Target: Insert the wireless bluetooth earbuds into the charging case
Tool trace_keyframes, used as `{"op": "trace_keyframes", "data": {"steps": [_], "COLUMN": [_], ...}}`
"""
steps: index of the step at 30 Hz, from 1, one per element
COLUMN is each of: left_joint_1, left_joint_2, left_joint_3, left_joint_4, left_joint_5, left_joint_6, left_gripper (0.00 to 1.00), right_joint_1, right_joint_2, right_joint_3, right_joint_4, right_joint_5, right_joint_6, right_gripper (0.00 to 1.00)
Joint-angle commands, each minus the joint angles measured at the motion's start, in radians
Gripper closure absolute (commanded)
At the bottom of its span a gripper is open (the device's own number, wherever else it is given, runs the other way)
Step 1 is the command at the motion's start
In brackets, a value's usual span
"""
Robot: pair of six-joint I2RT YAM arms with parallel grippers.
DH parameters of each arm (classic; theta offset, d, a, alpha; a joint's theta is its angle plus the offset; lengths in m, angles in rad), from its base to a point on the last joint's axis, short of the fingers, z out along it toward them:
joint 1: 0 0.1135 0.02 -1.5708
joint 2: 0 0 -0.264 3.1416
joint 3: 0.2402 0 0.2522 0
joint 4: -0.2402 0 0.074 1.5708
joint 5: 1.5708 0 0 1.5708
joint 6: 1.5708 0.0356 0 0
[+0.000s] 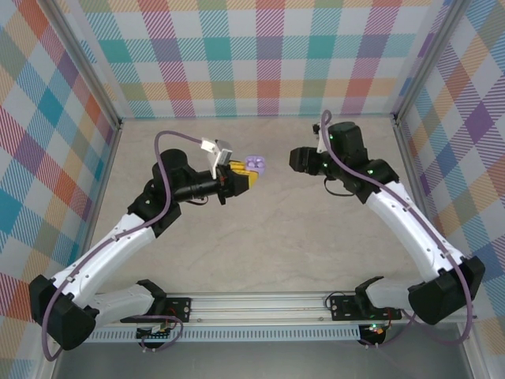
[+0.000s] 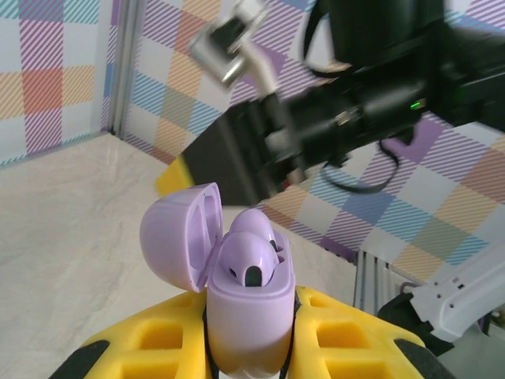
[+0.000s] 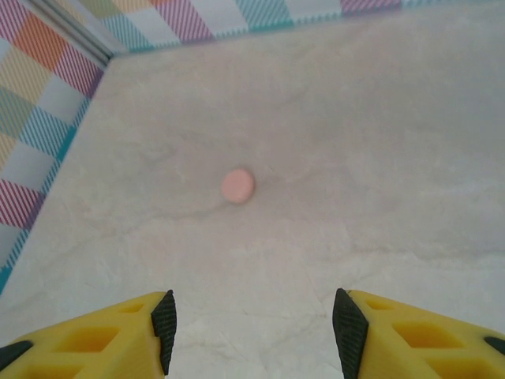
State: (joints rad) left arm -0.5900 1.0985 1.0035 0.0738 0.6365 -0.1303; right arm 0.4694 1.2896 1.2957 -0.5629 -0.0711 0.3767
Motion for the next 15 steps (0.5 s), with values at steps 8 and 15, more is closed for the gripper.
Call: {"op": "trace_keyframes", "data": {"steps": [8, 15], "left_joint_1": [0.012, 0.011], "left_joint_2": [0.027, 0.068], "left_joint_3": [0.032, 0.029], "left_joint_4": [0.05, 0.104], "left_joint_5": [0.18, 0.207], "left_joint_6": [-0.035, -0.06], "left_gripper": [1.0, 1.0], "right_joint_1": [-0.019, -0.02], "right_joint_2": [0.044, 0.051], "right_joint_3": [-0.02, -0.027], "right_joint_4": [0.113, 0.188], "right_joint_5": [-0.35, -0.491], "right_joint_6": [-0.022, 0.0], "right_gripper": [0.63, 0.72]}}
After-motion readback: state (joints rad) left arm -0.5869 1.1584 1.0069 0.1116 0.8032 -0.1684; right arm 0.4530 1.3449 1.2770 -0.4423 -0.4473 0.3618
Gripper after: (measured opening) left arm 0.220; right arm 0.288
